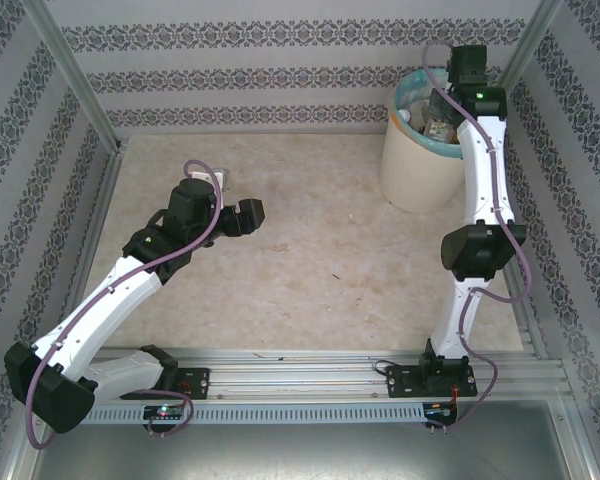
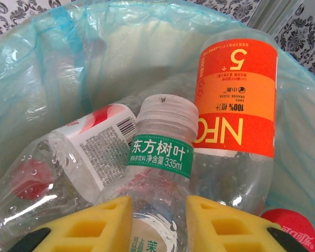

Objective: Put the plastic bottles in the bin

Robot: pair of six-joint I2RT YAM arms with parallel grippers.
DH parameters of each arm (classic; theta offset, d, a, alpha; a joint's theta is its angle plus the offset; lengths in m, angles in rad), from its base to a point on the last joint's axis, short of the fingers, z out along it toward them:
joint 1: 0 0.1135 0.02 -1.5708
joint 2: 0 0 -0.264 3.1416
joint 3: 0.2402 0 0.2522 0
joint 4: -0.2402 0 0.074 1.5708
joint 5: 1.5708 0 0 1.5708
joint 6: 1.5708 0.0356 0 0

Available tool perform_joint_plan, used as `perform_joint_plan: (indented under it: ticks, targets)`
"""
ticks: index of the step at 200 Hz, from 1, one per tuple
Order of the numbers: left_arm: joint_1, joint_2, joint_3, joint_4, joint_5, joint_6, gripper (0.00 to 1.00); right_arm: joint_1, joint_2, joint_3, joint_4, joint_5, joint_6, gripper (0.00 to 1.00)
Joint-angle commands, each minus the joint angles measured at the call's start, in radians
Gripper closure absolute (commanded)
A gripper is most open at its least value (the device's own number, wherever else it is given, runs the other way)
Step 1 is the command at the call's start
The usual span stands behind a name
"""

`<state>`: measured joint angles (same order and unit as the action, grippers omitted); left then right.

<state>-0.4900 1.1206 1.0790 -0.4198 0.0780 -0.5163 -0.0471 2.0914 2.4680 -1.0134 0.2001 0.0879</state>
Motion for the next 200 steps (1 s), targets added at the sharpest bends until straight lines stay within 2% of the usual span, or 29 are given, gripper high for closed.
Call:
perform_joint_plan:
  ticks: [1,20,32,63,99,108,128,142,151,171,185,200]
  targets:
    - [-0.009,-0.018,-0.008,-0.014,-0.014,-0.001,0.16,-0.014,0.017,-0.051,-0.072,-0.08,0.033,0.67]
    - [-0.009,-0.018,-0.008,-0.013,-0.015,-0.001,0.16,-0.014,0.002,-0.033,-0.064,-0.095,0.041,0.65]
    - [-0.009,-0.016,-0.004,-0.01,-0.016,0.001,0.16,-0.013,-0.012,-0.009,-0.054,-0.109,0.055,0.6]
    - [-0.009,-0.018,0.025,-0.019,-0.047,0.049,0.14,-0.013,-0.076,0.066,-0.014,-0.126,0.104,0.38]
    - [-0.007,-0.072,0.047,0.004,-0.221,0.164,0.1,-0.004,-0.225,0.039,0.079,-0.116,0.125,0.29]
    - [-0.008,-0.099,0.029,0.037,-0.287,0.19,0.05,-0.002,-0.284,-0.013,0.108,-0.118,0.127,0.28]
    - [-0.004,-0.169,-0.052,0.166,-0.438,0.261,0.0,0.001,-0.461,-0.259,0.234,-0.153,0.105,0.27]
    - [0.003,-0.211,-0.137,0.281,-0.534,0.328,0.0,0.004,-0.635,-0.59,0.432,-0.167,0.075,0.28]
    - [0.013,-0.232,-0.193,0.354,-0.591,0.376,0.0,0.006,-0.778,-0.857,0.639,-0.166,0.056,0.28]
    - [0.056,-0.248,-0.319,0.492,-0.702,0.463,0.0,0.028,-0.987,-1.281,0.941,-0.197,0.014,0.28]
    - [0.105,-0.238,-0.397,0.556,-0.732,0.485,0.0,0.077,-1.08,-1.509,1.049,-0.189,-0.076,0.26]
    - [0.156,-0.221,-0.5,0.657,-0.715,0.509,0.0,0.137,-1.14,-1.709,1.115,-0.178,-0.176,0.25]
